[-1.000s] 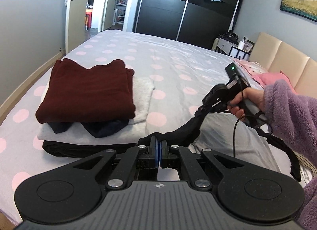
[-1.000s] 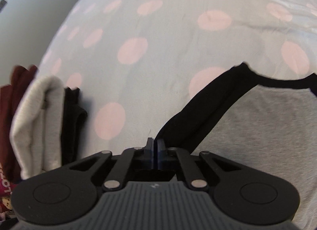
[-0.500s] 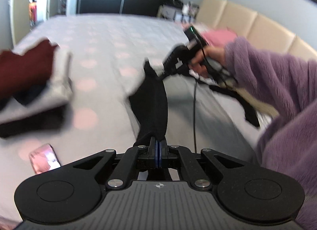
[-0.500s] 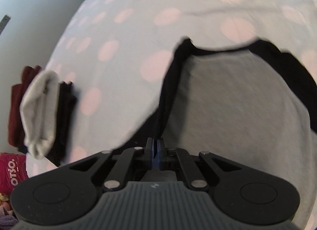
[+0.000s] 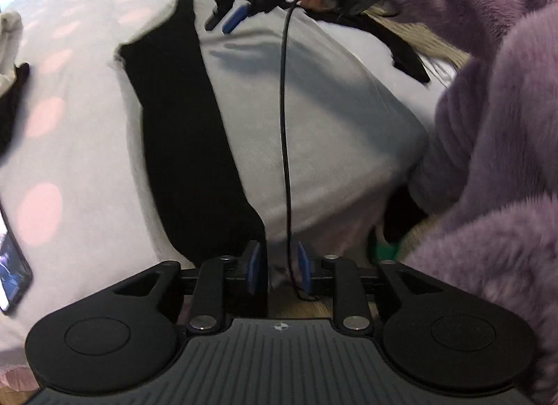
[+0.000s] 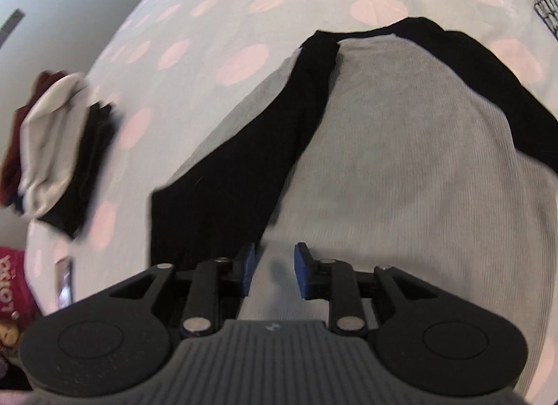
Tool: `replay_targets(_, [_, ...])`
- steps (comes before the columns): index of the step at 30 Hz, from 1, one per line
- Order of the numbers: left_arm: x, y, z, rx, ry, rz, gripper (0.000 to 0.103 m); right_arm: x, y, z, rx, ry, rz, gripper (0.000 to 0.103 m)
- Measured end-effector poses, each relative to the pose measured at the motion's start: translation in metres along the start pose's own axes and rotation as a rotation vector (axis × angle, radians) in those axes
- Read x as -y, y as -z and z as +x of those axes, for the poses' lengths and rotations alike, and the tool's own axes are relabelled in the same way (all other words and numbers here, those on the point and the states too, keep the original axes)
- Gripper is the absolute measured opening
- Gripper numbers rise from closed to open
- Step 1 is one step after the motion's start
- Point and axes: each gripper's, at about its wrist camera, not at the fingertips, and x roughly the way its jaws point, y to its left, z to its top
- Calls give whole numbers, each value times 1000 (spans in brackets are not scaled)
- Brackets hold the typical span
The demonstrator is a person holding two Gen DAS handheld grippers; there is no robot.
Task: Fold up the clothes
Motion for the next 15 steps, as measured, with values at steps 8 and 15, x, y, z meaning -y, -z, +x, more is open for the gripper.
replay_targets(8, [-41,21,-11,74,-104,-230,27,-26,113,-46,27,-40,-124,31])
replay_targets(15, [-54,26,15,89,-110,-240,22,-38,195,-53,40,-71,-148,31])
